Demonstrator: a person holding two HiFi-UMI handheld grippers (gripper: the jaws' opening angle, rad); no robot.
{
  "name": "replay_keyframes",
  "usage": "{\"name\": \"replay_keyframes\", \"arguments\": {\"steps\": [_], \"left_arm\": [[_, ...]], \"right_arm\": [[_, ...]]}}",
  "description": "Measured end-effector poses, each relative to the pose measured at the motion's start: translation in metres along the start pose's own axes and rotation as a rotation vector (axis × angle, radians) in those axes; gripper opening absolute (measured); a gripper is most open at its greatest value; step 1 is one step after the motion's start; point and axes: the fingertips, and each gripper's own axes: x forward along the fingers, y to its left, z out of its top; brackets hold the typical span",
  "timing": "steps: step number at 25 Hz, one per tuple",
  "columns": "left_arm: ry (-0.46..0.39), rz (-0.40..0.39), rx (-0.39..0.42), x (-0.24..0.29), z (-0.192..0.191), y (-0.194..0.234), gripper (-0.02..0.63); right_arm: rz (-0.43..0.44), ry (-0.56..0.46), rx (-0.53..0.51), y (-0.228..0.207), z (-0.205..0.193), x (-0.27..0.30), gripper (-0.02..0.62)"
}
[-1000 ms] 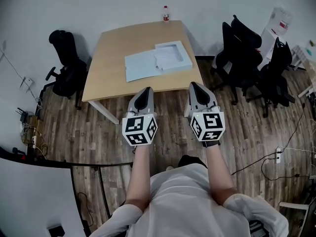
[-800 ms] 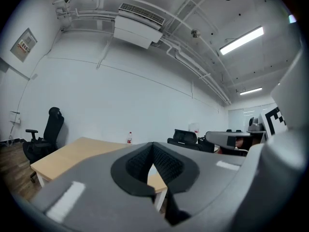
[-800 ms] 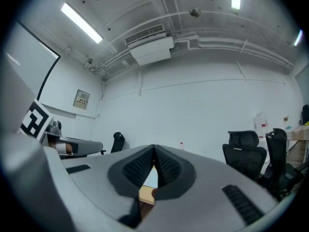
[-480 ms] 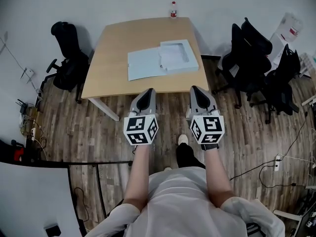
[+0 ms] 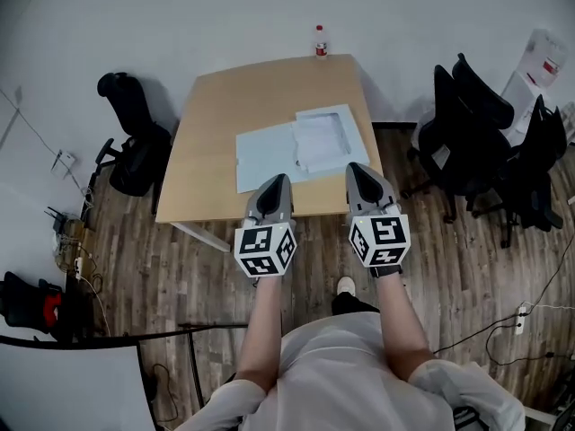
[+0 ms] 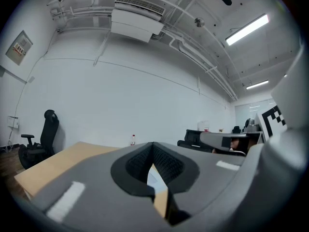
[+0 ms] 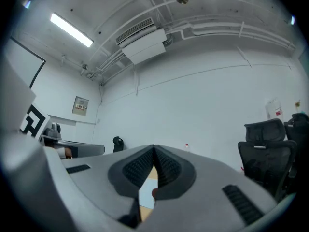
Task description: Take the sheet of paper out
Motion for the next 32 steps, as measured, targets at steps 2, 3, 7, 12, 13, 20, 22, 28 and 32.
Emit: {"name": "replay_keyframes", "arguments": {"steps": [2, 3, 7, 12, 13, 20, 22, 28, 32], "left_arm": [[0.010, 0.015, -0.010, 0.019, -0.004, 0.002, 0.009], [0.016, 0.020, -0.013, 0.029, -0.006, 0.003, 0.009], [0.016, 0.047, -0.028, 0.066, -0.009, 0.006, 0.009], [-0.009, 0.068, -0.058, 0.094, -0.012, 0.014, 0.009], [-0.016, 0.068, -0.065, 0.100, -0.012, 0.013, 0.009], [-0.002, 0.059, -0.038, 0.146, -0.020, 0.016, 0.009], [0.006, 0.061, -0.030, 0.160, -0.023, 0.025, 0.009], [0.011, 0.051, -0.011, 0.206, -0.011, 0.061, 0.009], [0.029, 0.005, -0.018, 0.235, -0.006, 0.076, 0.009]], "right_arm": [[0.013, 0.005, 0.009, -0.014, -0.002, 0.016, 0.012], [0.018, 0.006, 0.014, -0.020, -0.003, 0.024, 0.012], [0.050, 0.012, 0.013, -0.043, -0.008, 0.049, 0.012], [0.087, 0.031, 0.035, -0.056, -0.025, 0.078, 0.012], [0.096, 0.044, 0.036, -0.059, -0.032, 0.083, 0.012], [0.131, 0.068, 0.030, -0.077, -0.044, 0.124, 0.012], [0.144, 0.073, 0.022, -0.078, -0.047, 0.141, 0.012], [0.155, 0.075, 0.007, -0.084, -0.045, 0.197, 0.012], [0.167, 0.086, -0.006, -0.083, -0.043, 0.231, 0.012]]}}
